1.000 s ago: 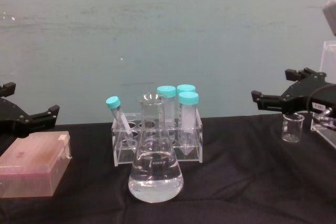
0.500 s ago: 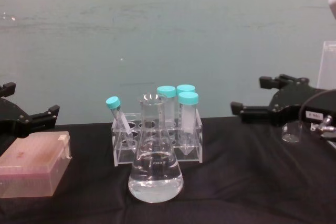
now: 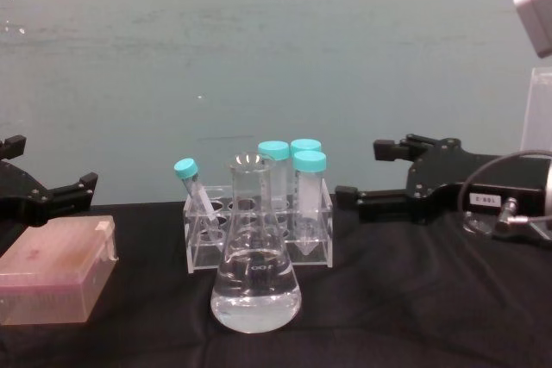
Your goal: Place the experimental apparatus aside using one hand.
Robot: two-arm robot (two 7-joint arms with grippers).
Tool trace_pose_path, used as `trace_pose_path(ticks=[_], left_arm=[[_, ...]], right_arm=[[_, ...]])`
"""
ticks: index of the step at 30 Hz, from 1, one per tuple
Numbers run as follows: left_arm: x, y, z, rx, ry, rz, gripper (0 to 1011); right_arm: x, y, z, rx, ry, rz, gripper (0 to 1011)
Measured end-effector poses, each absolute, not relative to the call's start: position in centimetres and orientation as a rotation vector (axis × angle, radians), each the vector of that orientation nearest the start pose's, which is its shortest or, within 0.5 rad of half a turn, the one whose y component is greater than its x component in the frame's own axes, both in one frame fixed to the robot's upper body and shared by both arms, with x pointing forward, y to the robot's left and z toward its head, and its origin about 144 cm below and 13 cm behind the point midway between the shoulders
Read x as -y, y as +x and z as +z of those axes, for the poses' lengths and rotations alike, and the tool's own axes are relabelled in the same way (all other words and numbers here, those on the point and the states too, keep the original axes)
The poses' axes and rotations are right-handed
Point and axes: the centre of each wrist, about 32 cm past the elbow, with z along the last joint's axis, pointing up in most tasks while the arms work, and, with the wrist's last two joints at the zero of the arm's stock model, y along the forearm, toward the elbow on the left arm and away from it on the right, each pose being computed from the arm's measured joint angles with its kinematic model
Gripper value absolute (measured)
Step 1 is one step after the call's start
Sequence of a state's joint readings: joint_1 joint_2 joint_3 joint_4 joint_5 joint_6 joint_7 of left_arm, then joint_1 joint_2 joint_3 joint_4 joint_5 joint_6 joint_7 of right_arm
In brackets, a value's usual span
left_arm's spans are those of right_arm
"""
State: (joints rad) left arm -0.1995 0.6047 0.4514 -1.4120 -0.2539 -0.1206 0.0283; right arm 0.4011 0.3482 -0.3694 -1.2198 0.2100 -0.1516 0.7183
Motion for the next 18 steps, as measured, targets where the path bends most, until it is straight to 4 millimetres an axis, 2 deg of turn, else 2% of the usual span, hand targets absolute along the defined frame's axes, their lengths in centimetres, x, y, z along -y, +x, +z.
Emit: trace_pose_path(ticks=[18], left_arm=[[-31.0,48.9,114.0,0.285,0.304,1.248,1000]], right_arm=[[24.7,57.5,116.4,0.157,-0.146,-0.505,1000]])
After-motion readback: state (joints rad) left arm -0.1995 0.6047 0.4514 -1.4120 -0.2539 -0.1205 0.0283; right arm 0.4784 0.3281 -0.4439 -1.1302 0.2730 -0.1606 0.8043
